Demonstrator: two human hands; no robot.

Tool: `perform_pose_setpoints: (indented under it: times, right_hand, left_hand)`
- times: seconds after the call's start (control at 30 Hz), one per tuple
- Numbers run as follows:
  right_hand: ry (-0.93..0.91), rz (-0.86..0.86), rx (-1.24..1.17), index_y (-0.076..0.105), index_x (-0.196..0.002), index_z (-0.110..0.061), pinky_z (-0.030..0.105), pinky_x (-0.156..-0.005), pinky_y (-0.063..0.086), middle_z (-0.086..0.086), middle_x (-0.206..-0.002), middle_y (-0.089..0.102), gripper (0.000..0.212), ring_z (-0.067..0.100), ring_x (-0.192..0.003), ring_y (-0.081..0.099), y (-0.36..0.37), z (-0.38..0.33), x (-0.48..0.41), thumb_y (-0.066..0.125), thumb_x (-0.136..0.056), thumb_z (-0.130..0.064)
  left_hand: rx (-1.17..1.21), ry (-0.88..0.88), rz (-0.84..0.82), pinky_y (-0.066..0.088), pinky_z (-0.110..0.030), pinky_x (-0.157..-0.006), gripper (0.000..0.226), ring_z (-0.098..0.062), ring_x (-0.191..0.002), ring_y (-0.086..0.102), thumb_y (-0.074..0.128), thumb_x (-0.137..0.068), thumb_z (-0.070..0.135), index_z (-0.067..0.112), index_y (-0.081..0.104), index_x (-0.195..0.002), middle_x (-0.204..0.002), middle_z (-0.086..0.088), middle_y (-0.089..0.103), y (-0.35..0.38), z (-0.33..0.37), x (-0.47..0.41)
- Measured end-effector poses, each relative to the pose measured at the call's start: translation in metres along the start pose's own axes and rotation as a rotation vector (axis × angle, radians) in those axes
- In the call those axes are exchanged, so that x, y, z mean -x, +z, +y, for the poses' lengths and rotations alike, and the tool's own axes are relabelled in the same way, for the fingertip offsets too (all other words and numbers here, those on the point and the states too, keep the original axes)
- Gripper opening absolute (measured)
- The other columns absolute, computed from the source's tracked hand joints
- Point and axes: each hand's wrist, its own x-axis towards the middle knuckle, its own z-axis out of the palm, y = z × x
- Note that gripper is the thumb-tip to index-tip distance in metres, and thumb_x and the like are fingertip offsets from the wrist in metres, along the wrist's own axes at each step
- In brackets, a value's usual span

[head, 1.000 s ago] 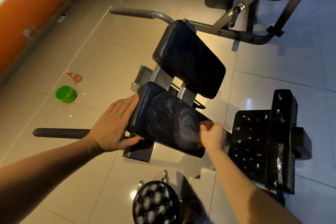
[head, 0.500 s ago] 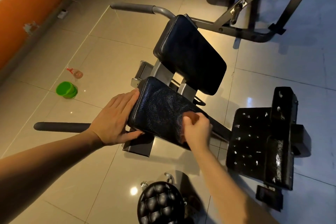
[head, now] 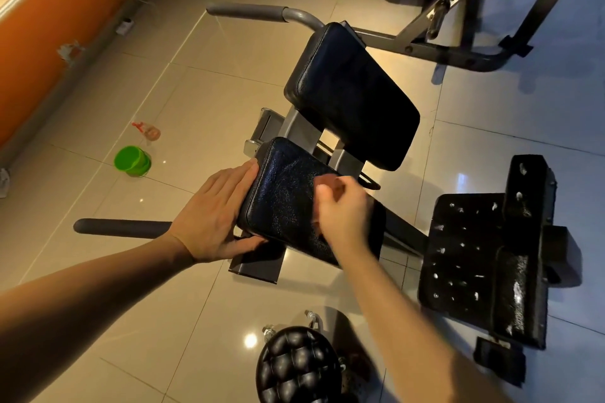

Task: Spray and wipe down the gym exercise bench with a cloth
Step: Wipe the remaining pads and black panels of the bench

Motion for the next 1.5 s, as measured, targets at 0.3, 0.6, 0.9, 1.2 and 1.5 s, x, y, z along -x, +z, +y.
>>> perform_pose_setpoints:
  times: [0.3, 0.6, 0.9, 1.2, 1.5]
  right_hand:
    - [0.192, 0.101, 0.209, 0.066, -0.092, -0.01, 0.04, -0.081, 0.056, 0.008, -0.089, 0.069, 0.009, 0.033, -0.093, 0.068, -0.037, 0.069, -0.008, 0.067, -0.094, -0.019]
    - [-0.419, -0.235, 0.093, 0.064, -0.109, -0.02, 0.028, -0.075, 0.054, -0.01, -0.102, 0.06, 0.012, 0.007, -0.093, 0.058, -0.001, -0.012, 0.051, 0.061, -0.099, -0.027]
    - [-0.069, 0.08, 0.178, 0.067, -0.109, -0.011, 0.027, -0.079, 0.048, 0.001, -0.104, 0.066, 0.016, 0.023, -0.102, 0.064, 0.005, -0.011, -0.032, 0.064, -0.098, -0.022]
    - [-0.092, 0.053, 0.24, 0.068, -0.104, -0.017, 0.021, -0.079, 0.05, -0.003, -0.099, 0.064, 0.009, 0.019, -0.094, 0.063, -0.009, 0.034, 0.045, 0.067, -0.097, -0.022]
    - [-0.189, 0.086, 0.13, 0.068, -0.11, -0.017, 0.016, -0.077, 0.044, -0.005, -0.107, 0.064, 0.014, 0.009, -0.097, 0.057, 0.033, -0.055, 0.034, 0.065, -0.098, -0.023]
  left_hand:
    - [-0.005, -0.008, -0.018, 0.03, -0.051, -0.122, 0.118, -0.037, -0.147, 0.036, 0.065, -0.081, 0.073, 0.002, 0.014, -0.161, -0.166, -0.02, 0.025, -0.001, 0.001, 0.0]
    - [0.023, -0.018, -0.045, 0.033, -0.053, -0.119, 0.117, -0.035, -0.149, 0.034, 0.064, -0.082, 0.072, 0.001, 0.015, -0.161, -0.167, -0.019, 0.023, -0.001, -0.001, 0.001]
    - [0.039, -0.002, -0.022, 0.033, -0.053, -0.12, 0.115, -0.035, -0.148, 0.036, 0.058, -0.085, 0.075, 0.003, 0.013, -0.162, -0.166, -0.019, 0.025, 0.0, 0.0, 0.0]
    - [0.08, 0.013, -0.042, 0.029, -0.049, -0.122, 0.111, -0.033, -0.149, 0.033, 0.049, -0.089, 0.077, 0.005, 0.008, -0.163, -0.167, -0.018, 0.023, -0.004, 0.0, -0.001]
    - [0.104, 0.005, -0.069, 0.027, -0.047, -0.124, 0.109, -0.03, -0.151, 0.029, 0.047, -0.09, 0.077, 0.006, 0.009, -0.163, -0.168, -0.017, 0.02, -0.004, -0.004, 0.001]
